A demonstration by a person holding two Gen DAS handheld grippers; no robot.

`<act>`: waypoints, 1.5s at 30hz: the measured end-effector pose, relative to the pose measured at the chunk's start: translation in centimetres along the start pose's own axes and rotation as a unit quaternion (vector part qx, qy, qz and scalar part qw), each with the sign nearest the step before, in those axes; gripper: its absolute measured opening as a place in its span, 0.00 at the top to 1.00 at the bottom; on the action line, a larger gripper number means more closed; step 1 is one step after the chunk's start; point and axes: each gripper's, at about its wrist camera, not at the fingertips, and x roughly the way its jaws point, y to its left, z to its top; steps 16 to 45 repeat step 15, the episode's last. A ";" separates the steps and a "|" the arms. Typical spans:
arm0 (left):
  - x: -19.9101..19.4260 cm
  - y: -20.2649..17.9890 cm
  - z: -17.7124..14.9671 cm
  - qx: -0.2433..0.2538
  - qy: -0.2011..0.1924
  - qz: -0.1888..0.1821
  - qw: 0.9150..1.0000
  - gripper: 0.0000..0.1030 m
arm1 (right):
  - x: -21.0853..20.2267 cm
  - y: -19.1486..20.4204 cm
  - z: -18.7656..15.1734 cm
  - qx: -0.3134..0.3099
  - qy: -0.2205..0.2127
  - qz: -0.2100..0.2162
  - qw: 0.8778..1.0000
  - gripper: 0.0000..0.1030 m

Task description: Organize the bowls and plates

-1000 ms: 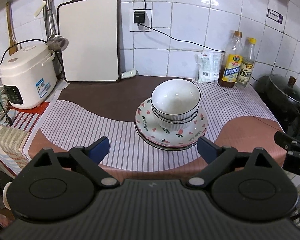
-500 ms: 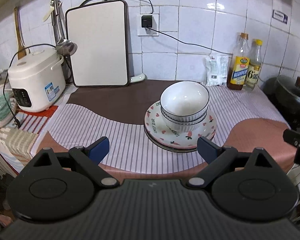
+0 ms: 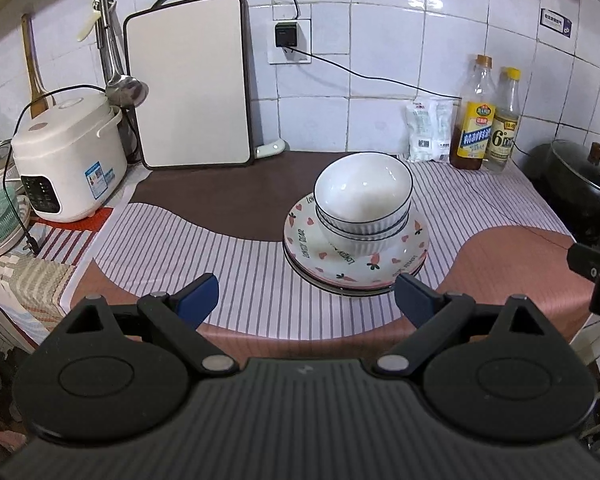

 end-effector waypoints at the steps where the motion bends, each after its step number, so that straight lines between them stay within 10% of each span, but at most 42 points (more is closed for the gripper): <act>1: 0.0 0.0 0.0 0.000 -0.001 0.001 1.000 0.07 | 0.0 0.0 0.0 0.000 0.000 0.000 1.000 0.00; 45: -0.3 -0.1 0.0 -0.003 -0.005 -0.001 1.000 0.06 | 0.0 0.2 -0.1 -0.009 -0.001 0.000 1.000 0.00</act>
